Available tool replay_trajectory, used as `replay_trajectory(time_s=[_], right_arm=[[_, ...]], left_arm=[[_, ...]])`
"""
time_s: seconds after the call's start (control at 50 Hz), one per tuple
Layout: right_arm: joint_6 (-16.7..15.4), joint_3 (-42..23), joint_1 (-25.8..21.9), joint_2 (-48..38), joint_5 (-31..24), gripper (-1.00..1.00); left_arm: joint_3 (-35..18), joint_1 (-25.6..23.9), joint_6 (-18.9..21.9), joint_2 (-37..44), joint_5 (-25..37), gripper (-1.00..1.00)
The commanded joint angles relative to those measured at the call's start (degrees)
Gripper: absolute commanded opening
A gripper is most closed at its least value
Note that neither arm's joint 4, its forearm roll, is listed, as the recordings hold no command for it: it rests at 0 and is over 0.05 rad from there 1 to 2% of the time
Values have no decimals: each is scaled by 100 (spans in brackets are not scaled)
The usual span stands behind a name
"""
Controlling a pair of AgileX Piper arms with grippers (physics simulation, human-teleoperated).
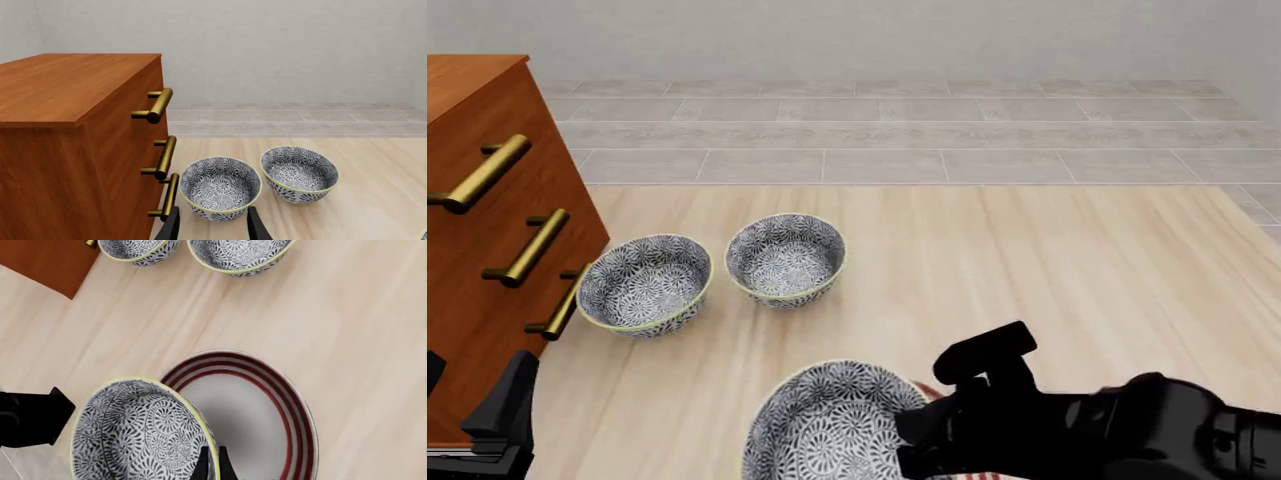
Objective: Put the bowl at the front on the plate.
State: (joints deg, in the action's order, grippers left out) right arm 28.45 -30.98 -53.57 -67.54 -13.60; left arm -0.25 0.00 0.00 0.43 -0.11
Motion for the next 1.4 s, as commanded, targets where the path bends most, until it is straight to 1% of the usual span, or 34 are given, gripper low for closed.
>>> replay_trajectory(time_s=[0.02, 0.28, 0.54, 0.74, 0.76, 1.0, 1.04, 1.26, 1.4], right_arm=[[55, 241, 88, -106, 252, -100], [81, 417, 85, -188, 426, -100], [-4, 561, 121, -370, 609, -100], [-34, 536, 110, -633, 754, -100], [-51, 453, 141, -758, 792, -100], [-78, 527, 139, -862, 927, -100], [-108, 451, 174, -973, 948, -100], [-188, 508, 281, -984, 957, -100], [-233, 468, 314, -1177, 1040, -100]], left_arm=[[0, 0, 0, 0, 0, 100], [0, 0, 0, 0, 0, 100], [0, 0, 0, 0, 0, 100], [0, 0, 0, 0, 0, 100], [0, 0, 0, 0, 0, 100], [0, 0, 0, 0, 0, 100], [0, 0, 0, 0, 0, 100], [0, 0, 0, 0, 0, 100], [0, 0, 0, 0, 0, 100]])
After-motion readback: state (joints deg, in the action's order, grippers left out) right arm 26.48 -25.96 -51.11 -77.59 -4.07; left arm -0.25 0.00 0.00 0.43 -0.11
